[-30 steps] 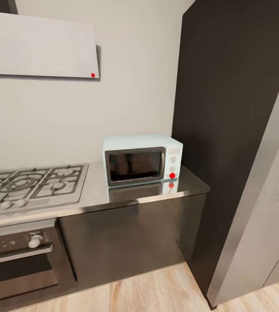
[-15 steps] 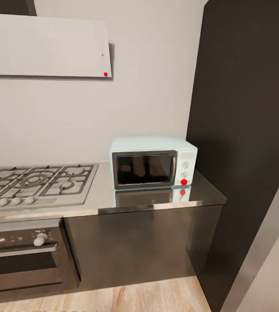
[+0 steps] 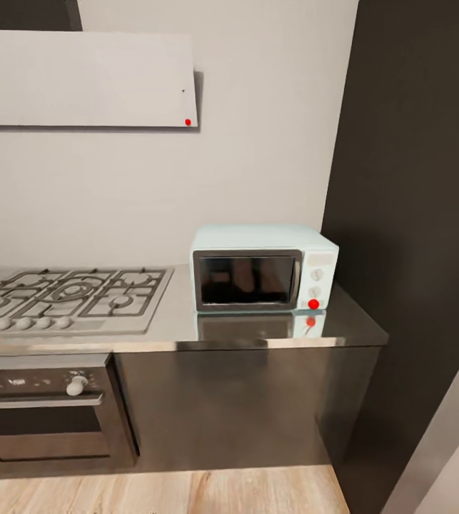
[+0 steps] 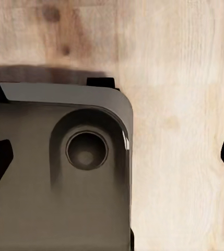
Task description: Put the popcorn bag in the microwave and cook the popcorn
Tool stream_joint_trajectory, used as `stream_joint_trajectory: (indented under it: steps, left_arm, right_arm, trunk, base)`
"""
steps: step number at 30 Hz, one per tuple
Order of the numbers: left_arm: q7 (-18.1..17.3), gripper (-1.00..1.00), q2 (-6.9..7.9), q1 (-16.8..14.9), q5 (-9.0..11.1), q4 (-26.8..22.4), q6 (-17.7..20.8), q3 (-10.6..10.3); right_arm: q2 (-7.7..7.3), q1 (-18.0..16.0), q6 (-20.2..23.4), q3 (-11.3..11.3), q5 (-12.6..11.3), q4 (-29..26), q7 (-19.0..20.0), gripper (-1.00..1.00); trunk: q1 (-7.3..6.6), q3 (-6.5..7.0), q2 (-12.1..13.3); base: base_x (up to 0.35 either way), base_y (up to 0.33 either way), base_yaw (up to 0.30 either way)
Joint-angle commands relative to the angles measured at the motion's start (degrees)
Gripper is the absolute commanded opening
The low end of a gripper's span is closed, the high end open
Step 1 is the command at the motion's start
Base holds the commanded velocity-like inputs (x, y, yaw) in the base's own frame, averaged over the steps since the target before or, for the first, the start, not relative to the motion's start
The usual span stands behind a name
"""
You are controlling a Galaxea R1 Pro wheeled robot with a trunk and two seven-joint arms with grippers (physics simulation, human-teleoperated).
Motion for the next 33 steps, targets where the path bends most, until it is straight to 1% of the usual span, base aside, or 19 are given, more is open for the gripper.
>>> stream_joint_trajectory:
  steps: [1,4,7,11,17,19,20,21,22,33]
  left_arm:
    - [0.0,1.00,0.00,0.0,0.0,0.0,0.0,0.2]
    - [0.1,1.00,-0.06,0.0,0.0,-0.1,-0.1,0.3]
    - [0.1,1.00,-0.65,0.0,0.0,-0.1,0.0,0.3]
    - [0.1,1.00,-0.99,0.0,0.0,-0.1,0.1,0.5]
    - [0.1,1.00,-0.97,0.0,0.0,-0.1,0.1,0.8]
    - [0.2,1.00,-0.84,0.0,0.0,-0.1,0.2,2.1]
    - [0.2,1.00,-0.69,0.0,0.0,-0.1,0.2,5.8]
    - [0.2,1.00,-0.64,0.0,0.0,-0.1,0.2,7.4]
    - [0.2,1.00,-0.62,0.0,0.0,-0.1,0.2,8.1]
    - [0.2,1.00,-0.52,0.0,0.0,-0.1,0.3,8.3]
  right_arm:
    - [0.00,0.0,-0.2,0.0,0.0,0.0,-0.1,1.00]
    - [0.00,0.0,-0.2,0.1,0.0,0.0,0.0,1.00]
    - [0.00,0.0,-0.3,0.3,0.1,0.0,0.0,1.00]
    - [0.00,0.0,-0.3,0.6,0.3,0.0,0.0,1.00]
    - [0.00,0.0,-0.4,0.4,0.3,0.1,0.0,1.00]
    - [0.00,0.0,-0.3,0.3,0.3,0.1,0.1,1.00]
    - [0.00,0.0,-0.3,0.2,0.2,0.1,0.0,1.00]
    - [0.00,0.0,-0.3,0.2,0.2,0.1,0.0,1.00]
    - [0.00,0.0,-0.3,0.1,0.1,0.1,0.0,1.00]
    - [0.00,0.0,-0.3,0.2,0.1,0.1,0.1,1.00]
  trunk:
    - [0.00,-0.08,0.0]
    - [0.00,-0.13,0.0]
    - [0.00,-0.14,0.0]
    - [-0.88,0.57,1.6]
    - [-2.19,1.65,4.0]
    - [-2.63,2.01,4.8]
    - [-2.85,2.19,5.2]
    - [-3.07,2.37,5.6]
    - [-3.29,2.55,6.0]
    - [-5.71,4.52,10.4]
  base:
    - [0.076,-0.262,0.251]
    - [0.036,-0.147,0.217]
    - [0.007,-0.030,0.055]
    - [0.001,-0.002,0.004]
    - [0.000,0.000,0.000]
    - [0.000,0.000,0.000]
    - [0.000,0.000,0.000]
    - [0.000,0.000,0.000]
    - [0.000,0.000,0.000]
    - [0.000,0.000,0.000]
